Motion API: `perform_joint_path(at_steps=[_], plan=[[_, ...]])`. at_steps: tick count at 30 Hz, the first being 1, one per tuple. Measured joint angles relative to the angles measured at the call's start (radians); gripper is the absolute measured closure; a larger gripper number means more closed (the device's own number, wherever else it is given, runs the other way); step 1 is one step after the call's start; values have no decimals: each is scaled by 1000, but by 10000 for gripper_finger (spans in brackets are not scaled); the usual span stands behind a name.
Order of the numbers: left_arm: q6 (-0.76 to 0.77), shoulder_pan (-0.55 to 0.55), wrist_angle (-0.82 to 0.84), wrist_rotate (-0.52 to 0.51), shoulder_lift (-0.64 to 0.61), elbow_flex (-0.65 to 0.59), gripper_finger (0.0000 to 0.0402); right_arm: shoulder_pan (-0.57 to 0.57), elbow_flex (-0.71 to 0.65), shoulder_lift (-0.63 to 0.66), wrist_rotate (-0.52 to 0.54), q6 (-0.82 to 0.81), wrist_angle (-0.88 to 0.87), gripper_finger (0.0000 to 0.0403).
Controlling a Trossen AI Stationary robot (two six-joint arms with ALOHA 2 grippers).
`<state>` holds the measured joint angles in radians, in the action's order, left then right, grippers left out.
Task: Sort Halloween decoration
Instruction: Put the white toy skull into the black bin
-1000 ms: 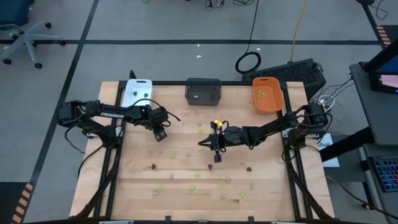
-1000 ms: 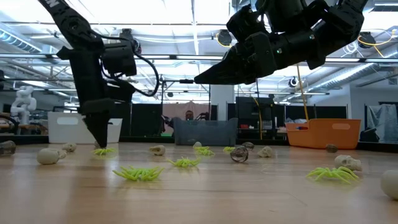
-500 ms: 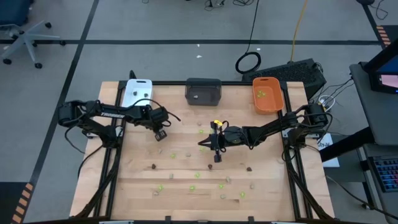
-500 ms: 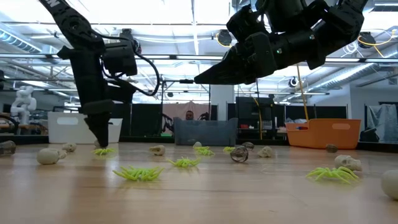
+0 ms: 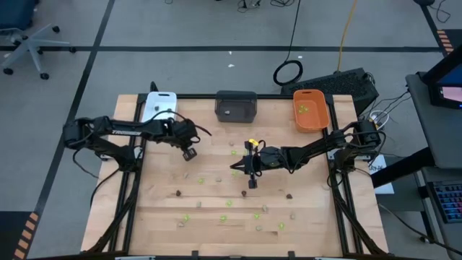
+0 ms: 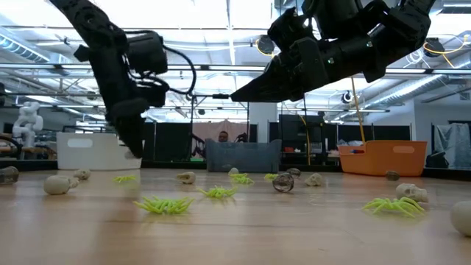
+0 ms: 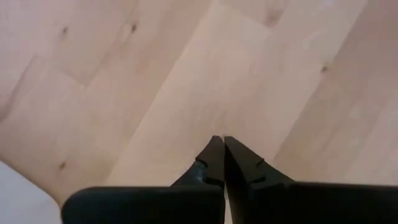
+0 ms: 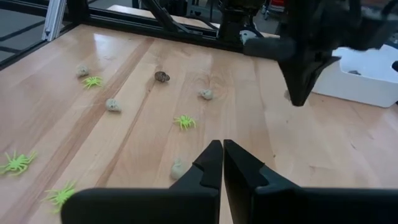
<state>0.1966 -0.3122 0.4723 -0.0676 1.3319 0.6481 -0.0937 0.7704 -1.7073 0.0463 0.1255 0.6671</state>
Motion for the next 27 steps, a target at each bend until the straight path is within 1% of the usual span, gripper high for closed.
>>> perform_joint_path(at_steps=[3, 6, 9, 14, 18, 22, 24, 27], plan=[[-1, 1, -11, 33, -38, 10, 399, 0, 0, 0, 0, -9, 0, 403], [-13, 12, -44, 40, -71, 12, 400, 0, 0, 0, 0, -9, 0, 403], [-23, 20, -120, 71, -101, 12, 400, 0, 0, 0, 0, -9, 2, 403], [-58, 21, -276, 165, -136, 12, 401, -6, 0, 0, 0, -30, 0, 403], [-95, 7, -459, 268, -142, 12, 401, -27, 0, 0, 0, -35, -5, 403], [-100, -18, -644, 421, -141, 12, 401, -53, 0, 0, 0, -35, -5, 403], [-98, -25, -718, 483, -141, 12, 401, -65, 0, 0, 0, -36, -5, 403], [-99, -30, -799, 547, -141, 12, 401, -81, 0, 0, 0, -36, -3, 403]])
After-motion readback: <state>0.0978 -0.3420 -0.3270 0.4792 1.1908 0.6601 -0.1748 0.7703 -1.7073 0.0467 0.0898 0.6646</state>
